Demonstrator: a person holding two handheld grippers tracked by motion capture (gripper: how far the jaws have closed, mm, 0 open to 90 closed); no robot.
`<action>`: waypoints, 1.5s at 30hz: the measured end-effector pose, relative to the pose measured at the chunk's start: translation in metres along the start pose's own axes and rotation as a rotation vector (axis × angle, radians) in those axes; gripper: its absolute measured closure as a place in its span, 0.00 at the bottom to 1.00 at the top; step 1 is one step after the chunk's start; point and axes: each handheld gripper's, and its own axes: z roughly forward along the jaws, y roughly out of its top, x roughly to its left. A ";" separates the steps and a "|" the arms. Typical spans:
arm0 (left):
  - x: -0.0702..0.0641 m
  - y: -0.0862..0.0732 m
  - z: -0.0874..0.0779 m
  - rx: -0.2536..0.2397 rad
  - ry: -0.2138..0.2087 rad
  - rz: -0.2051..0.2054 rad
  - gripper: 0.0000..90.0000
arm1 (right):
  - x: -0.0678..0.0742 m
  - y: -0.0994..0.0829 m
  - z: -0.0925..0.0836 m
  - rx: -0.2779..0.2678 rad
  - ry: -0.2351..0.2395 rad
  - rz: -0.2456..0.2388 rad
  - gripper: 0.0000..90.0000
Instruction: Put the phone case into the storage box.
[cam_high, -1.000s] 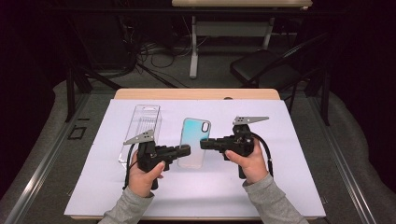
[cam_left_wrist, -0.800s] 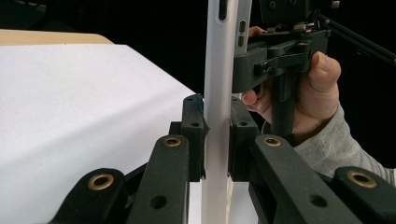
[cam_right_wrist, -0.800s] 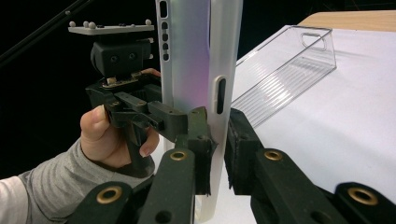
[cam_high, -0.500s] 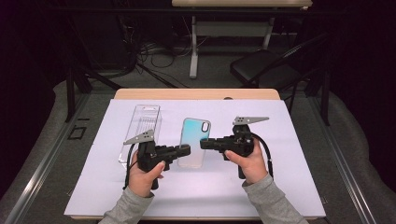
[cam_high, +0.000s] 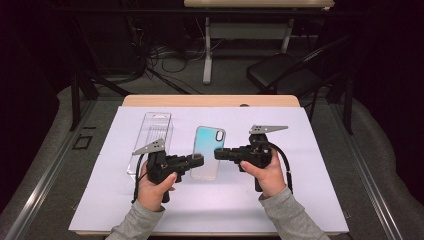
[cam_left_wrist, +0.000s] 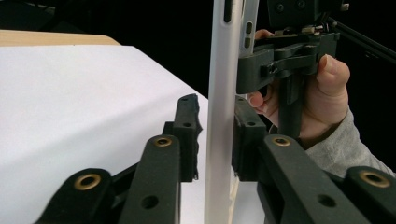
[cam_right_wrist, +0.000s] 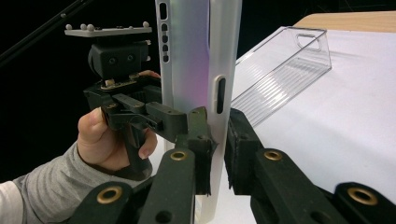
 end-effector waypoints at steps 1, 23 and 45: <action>0.000 0.000 0.000 0.000 0.002 0.004 0.81 | 0.000 0.000 0.000 0.001 -0.001 -0.002 0.91; 0.000 0.002 -0.001 -0.005 0.089 0.043 0.53 | 0.000 -0.002 0.001 0.023 -0.065 -0.037 0.91; -0.005 0.004 0.001 0.065 0.165 0.132 0.49 | 0.002 -0.003 0.002 0.023 -0.118 -0.070 0.91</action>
